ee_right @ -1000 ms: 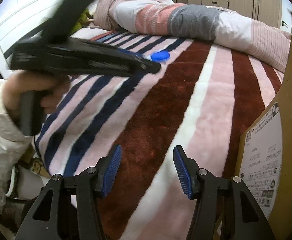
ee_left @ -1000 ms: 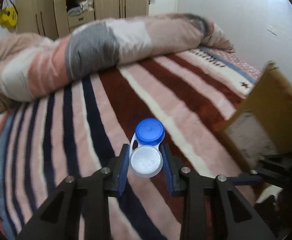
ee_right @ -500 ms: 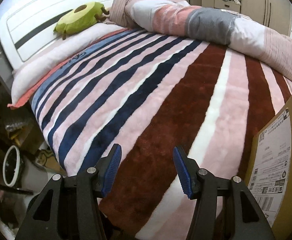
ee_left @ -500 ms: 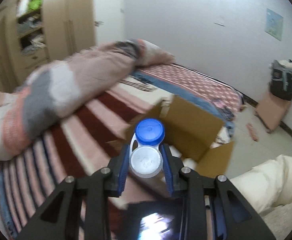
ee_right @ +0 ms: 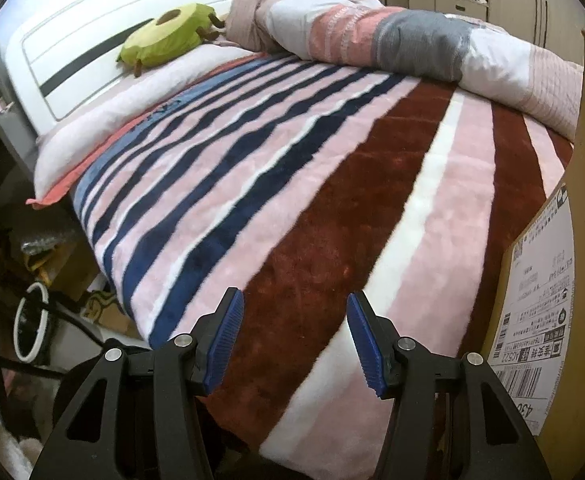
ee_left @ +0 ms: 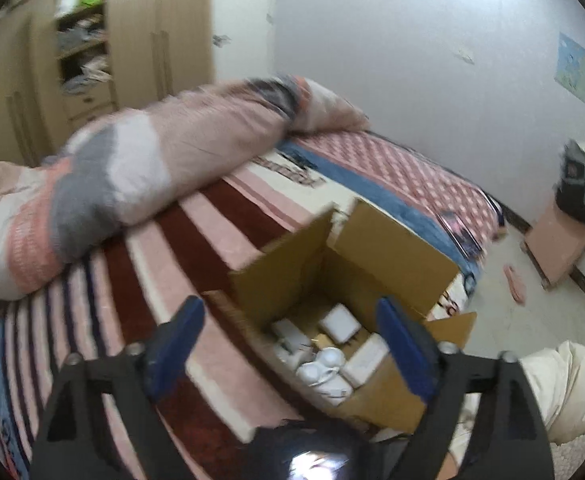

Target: Organize rigid objects

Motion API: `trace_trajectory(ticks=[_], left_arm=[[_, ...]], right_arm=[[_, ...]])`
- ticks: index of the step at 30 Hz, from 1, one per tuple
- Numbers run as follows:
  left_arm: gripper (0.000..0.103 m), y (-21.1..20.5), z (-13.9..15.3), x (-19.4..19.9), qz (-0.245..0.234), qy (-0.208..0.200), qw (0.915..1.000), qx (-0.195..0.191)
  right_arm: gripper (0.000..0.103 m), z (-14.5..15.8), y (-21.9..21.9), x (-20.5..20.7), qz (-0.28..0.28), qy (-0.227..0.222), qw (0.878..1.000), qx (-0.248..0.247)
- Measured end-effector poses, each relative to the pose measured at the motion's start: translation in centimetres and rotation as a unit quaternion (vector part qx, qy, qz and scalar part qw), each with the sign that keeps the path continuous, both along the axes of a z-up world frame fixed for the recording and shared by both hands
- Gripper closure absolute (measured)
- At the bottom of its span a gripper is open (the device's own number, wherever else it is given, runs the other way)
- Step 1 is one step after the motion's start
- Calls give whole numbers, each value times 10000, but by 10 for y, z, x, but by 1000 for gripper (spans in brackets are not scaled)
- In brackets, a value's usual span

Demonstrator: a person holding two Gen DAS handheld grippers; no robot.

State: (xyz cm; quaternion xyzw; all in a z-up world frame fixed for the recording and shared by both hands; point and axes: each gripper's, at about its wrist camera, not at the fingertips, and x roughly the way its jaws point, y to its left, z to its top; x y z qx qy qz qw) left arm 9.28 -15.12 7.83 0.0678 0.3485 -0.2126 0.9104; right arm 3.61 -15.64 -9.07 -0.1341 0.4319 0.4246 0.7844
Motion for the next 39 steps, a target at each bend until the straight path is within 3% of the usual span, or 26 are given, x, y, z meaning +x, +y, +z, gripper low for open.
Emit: trace_trajectory(ticks=[3, 6, 10, 12, 15, 18, 21, 25, 39], left_arm=[[7, 37, 13, -19, 464, -249, 9985, -160], [1, 79, 25, -44, 1097, -590, 9918, -279], [1, 122, 30, -77, 1956, -953, 9760, -106], [1, 138, 28, -88, 2284, -1003, 9684, -54], [1, 149, 17, -98, 2591, -986, 9608, -54], [1, 153, 6, -102, 2738, -968, 9568, -172], [1, 145, -4, -99, 2790, -937, 9553, -265], [1, 133, -16, -95, 2781, -912, 9557, -314], [1, 125, -38, -82, 2856, -734, 9548, -379]], right_arm=[[53, 13, 1, -8, 143, -107, 9997, 153], [53, 31, 1, -19, 283, -259, 9987, 345], [50, 68, -7, -33, 383, -670, 9949, 647], [34, 86, -16, -36, 285, -893, 9924, 800], [22, 112, -35, -39, 95, -1219, 9880, 943], [5, 134, -60, -40, -214, -1572, 9813, 1088], [0, 153, -90, -42, -411, -1855, 9723, 1364], [0, 165, -115, -40, -675, -2108, 9659, 1342], [0, 152, -139, -20, -1072, -1803, 9694, 1273]])
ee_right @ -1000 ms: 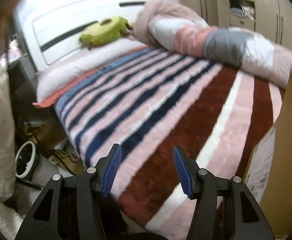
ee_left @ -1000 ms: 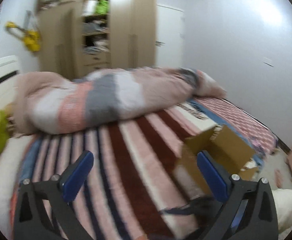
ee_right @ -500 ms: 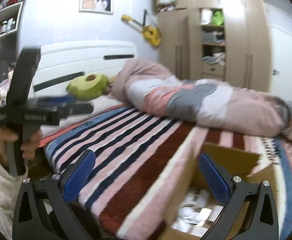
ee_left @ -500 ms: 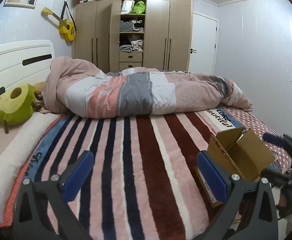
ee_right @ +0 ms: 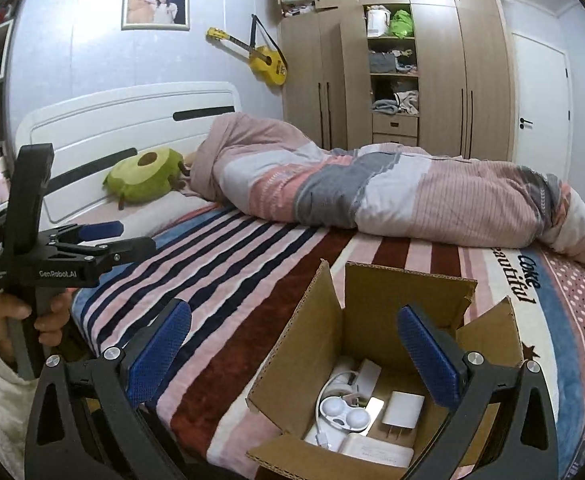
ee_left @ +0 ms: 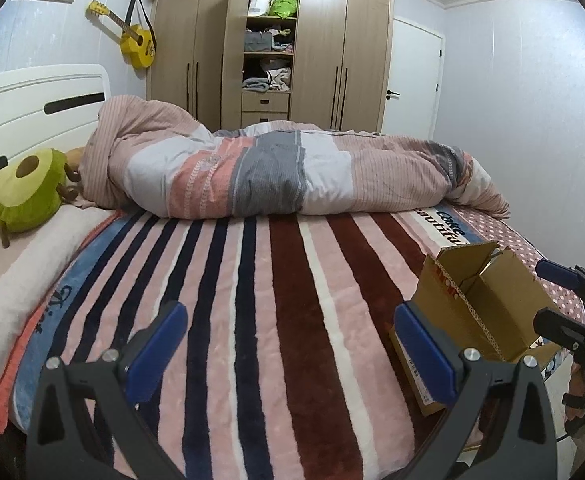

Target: Organize rigid objects

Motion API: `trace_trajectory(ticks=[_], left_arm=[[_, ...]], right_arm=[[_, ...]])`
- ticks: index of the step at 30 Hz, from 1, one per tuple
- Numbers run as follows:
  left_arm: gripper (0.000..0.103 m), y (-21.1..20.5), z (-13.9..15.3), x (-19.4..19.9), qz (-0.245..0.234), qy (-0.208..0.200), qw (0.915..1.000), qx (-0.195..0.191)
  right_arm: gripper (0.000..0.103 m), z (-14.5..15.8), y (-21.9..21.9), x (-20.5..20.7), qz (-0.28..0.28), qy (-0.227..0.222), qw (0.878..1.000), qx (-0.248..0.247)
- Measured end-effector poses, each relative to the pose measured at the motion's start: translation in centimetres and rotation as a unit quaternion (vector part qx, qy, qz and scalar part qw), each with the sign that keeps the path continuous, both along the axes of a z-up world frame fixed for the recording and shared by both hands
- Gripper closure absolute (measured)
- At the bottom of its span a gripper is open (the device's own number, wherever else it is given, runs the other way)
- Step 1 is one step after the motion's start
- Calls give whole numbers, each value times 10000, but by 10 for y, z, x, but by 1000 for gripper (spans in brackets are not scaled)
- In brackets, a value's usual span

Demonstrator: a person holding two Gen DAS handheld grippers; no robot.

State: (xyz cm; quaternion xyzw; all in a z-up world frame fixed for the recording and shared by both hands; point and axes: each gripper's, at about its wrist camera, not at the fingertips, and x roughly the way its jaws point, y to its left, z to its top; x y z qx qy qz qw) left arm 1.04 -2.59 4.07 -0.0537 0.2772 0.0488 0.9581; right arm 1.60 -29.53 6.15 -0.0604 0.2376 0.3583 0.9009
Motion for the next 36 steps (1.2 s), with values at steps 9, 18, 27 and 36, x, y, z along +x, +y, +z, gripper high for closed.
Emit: trace_trajectory(ticks=[9, 18, 27, 36], left_arm=[[1, -1, -3, 1, 22, -18, 10000, -24], [1, -1, -4, 1, 24, -21, 10000, -56], [1, 0, -5, 1, 21, -21, 10000, -60], [1, 1, -6, 1, 10, -32, 10000, -91]], right_arm=[[0, 0, -3, 3, 26, 13, 10000, 4], [0, -4, -2, 5, -22, 42, 10000, 22], [0, -8, 0, 3, -37, 79, 10000, 23], [0, -14, 3, 0, -71, 107, 9999, 15]])
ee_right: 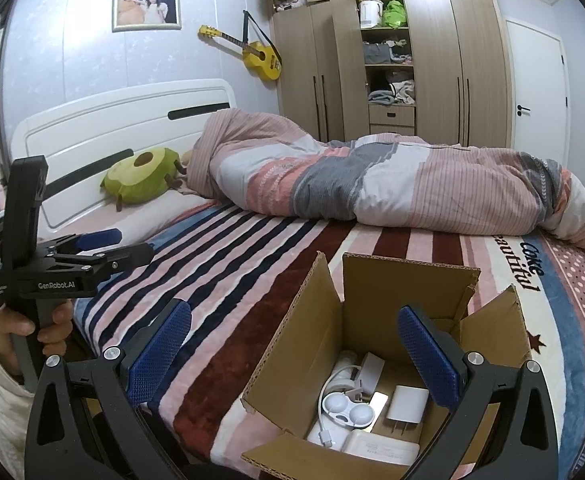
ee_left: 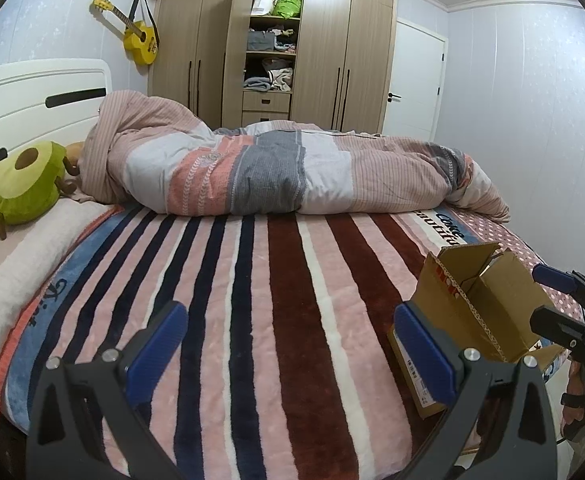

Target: Organize rigid objects

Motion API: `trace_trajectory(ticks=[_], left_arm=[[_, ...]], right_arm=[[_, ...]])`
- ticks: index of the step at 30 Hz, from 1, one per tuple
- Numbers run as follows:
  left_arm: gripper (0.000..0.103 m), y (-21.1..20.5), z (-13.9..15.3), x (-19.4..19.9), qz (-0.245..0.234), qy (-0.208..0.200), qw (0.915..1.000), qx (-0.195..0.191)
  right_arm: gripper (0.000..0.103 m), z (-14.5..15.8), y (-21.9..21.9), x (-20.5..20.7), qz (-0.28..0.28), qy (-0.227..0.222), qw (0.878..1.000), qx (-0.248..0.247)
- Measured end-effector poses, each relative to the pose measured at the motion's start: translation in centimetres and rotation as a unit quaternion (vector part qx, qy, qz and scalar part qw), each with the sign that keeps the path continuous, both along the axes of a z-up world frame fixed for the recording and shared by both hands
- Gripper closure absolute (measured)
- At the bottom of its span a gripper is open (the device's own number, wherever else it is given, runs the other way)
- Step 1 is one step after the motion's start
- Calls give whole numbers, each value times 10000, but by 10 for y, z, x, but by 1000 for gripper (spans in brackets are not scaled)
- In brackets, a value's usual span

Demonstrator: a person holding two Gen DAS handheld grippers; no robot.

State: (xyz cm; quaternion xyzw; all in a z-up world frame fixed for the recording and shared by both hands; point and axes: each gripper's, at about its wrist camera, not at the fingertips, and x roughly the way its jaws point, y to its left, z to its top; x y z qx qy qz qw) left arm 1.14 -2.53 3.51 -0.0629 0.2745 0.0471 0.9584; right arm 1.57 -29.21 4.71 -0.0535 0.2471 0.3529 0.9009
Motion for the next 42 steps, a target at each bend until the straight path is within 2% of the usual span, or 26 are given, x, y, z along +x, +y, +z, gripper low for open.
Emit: trace_trajectory(ticks=[42], left_arm=[[1, -3, -7, -2, 106, -77, 9999, 4]], right_arm=[[0, -2, 9, -8, 0, 91, 10000, 31]])
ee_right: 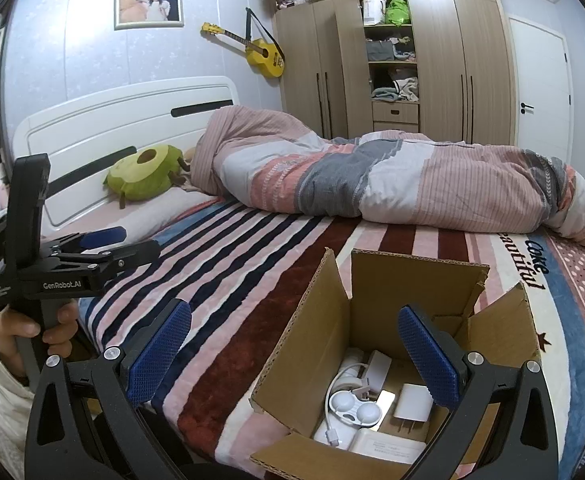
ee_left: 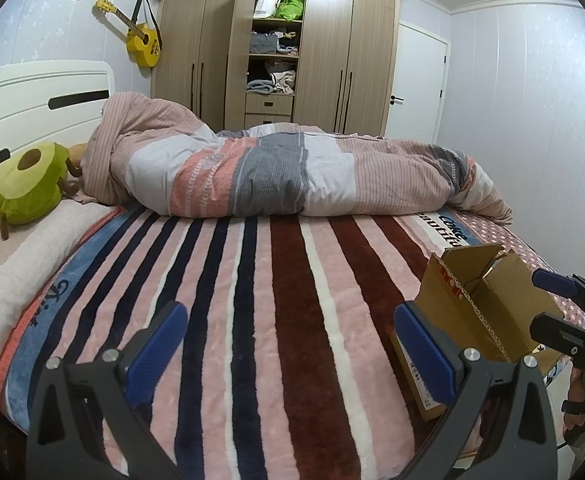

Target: Organize rigid objects

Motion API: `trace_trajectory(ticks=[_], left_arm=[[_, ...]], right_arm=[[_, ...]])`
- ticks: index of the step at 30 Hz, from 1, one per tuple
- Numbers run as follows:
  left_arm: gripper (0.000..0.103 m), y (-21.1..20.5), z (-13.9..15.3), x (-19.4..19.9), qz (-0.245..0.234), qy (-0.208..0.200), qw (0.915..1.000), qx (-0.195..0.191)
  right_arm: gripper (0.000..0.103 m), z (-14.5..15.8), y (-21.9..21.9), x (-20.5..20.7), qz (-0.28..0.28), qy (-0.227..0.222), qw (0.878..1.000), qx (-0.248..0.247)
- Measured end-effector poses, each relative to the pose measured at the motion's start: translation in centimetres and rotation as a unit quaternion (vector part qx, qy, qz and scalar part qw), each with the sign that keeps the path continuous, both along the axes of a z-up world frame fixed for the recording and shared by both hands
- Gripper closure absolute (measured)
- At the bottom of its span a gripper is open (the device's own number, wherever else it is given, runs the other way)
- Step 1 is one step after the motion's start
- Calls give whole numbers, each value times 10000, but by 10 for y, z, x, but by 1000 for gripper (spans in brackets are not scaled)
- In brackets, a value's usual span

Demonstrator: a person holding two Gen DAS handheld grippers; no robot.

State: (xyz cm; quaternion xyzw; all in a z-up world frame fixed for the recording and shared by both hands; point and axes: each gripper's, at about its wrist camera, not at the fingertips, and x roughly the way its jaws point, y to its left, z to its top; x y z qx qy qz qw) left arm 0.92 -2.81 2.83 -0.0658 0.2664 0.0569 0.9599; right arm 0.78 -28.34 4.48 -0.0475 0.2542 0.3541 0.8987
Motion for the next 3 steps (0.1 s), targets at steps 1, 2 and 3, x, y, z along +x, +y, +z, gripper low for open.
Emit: trace_trajectory(ticks=[1, 2, 3], left_arm=[[1, 0, 0, 0, -11, -2, 10000, -9], [1, 0, 0, 0, -14, 2, 10000, -8], [1, 1, 0, 0, -9, 9, 10000, -7]], right_arm=[[0, 0, 0, 0, 2, 4, 10000, -1], [0, 0, 0, -1, 8, 8, 10000, -2], [0, 0, 0, -1, 3, 4, 10000, -3]])
